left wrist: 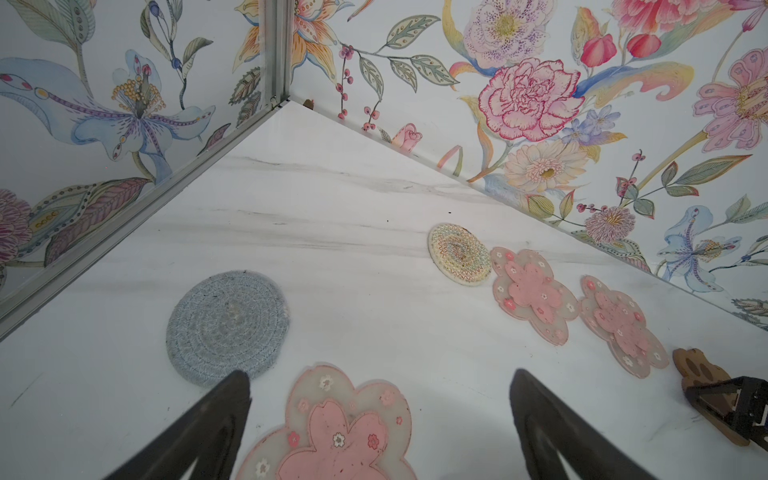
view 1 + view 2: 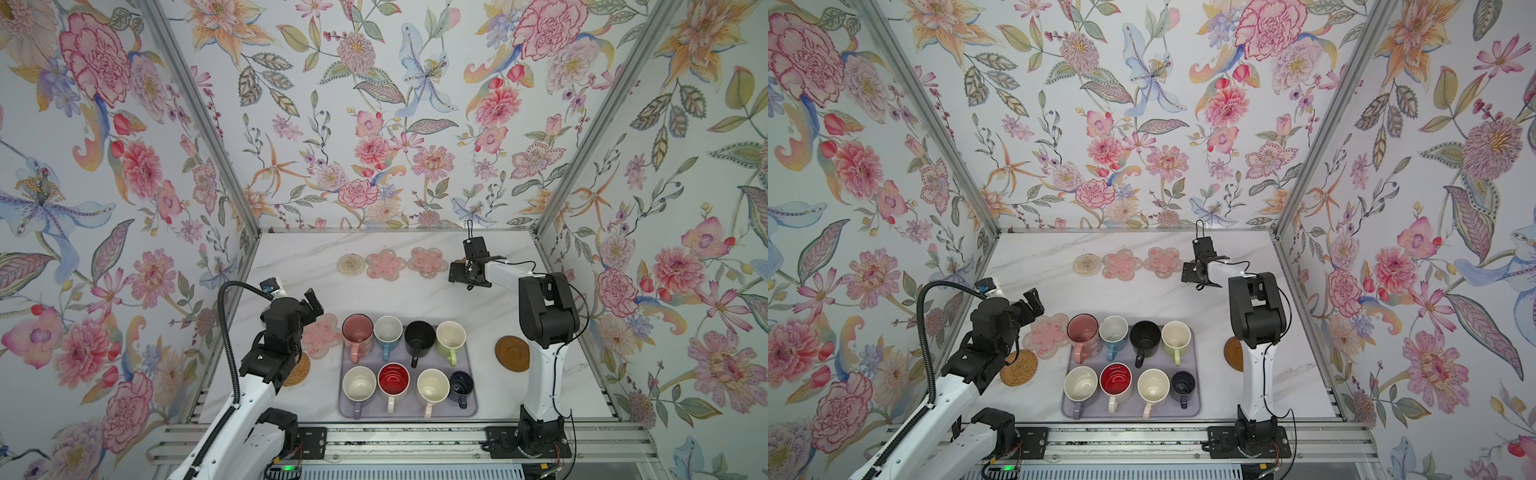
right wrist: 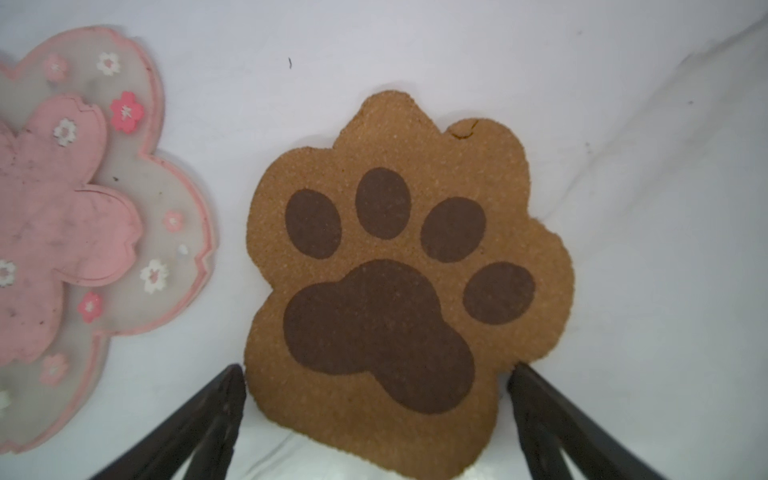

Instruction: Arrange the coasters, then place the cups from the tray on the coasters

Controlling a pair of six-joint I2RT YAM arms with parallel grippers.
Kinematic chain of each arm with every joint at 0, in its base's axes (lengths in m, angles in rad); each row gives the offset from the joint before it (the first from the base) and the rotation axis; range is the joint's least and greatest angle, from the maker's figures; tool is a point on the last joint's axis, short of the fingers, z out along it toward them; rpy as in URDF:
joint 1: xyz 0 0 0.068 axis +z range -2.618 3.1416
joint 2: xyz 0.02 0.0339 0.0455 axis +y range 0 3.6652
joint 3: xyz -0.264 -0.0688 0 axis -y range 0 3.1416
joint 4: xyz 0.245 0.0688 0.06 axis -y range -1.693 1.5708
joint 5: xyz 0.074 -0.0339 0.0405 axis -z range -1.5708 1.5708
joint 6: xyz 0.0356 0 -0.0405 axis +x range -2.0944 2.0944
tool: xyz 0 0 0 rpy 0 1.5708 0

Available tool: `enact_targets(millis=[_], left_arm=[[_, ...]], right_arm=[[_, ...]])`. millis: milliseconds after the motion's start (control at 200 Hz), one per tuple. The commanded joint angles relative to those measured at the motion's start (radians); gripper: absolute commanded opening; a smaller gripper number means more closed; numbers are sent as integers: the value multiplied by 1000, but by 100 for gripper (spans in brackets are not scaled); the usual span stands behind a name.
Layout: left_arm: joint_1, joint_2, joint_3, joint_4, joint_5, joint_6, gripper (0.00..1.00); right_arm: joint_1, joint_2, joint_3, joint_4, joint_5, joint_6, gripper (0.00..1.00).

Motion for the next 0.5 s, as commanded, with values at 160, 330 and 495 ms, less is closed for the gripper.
enact_targets(millis=[160,330,495], left_arm=[[12,4,16,-24,2,-9,99],[13,7,17,-25,3,-8,99],[13,13,22,-44,2,5,99]], right_arm=[[-15,75,58,-53,-73,-19,99],[-19,61,86,-63,-77,-17,99],[-22,-20,89,-69,-87,-1,99]])
